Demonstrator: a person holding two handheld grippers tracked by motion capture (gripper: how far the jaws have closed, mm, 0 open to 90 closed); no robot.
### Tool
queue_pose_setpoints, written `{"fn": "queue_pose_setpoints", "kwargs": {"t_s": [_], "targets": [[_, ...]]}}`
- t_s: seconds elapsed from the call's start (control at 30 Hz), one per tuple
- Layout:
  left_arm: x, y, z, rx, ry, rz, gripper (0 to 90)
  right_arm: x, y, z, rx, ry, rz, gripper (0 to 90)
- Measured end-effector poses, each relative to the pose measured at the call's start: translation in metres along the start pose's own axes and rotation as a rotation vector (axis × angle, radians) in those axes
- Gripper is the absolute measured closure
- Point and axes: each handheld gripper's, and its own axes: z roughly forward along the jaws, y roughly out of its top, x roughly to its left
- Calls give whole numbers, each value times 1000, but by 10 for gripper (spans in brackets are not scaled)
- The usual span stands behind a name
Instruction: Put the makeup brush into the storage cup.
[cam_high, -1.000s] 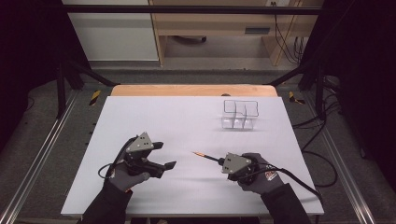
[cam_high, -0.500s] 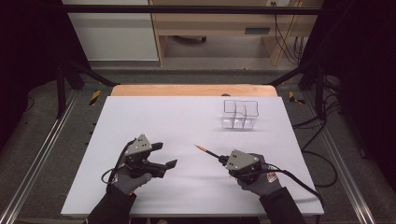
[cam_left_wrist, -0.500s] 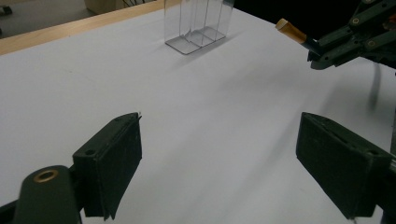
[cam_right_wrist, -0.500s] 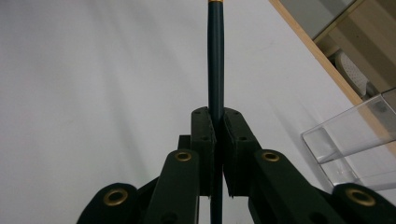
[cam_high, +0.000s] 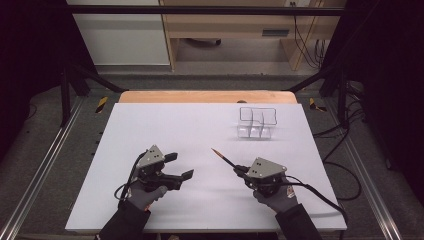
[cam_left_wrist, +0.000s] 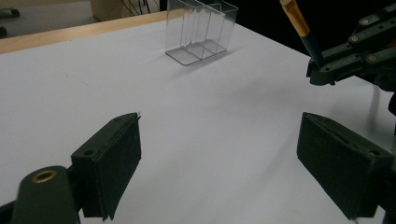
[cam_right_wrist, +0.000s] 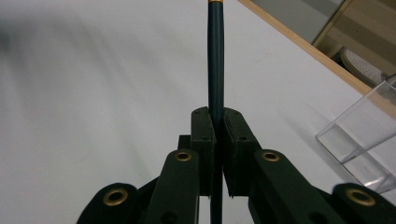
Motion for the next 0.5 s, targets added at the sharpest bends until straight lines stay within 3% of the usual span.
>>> {"fn": "queue_pose_setpoints", "kwargs": {"t_s": [0.5], "targets": [[-5, -1, 4, -70, 16, -70, 129, 0, -7, 6, -35, -4, 106, 844]]}}
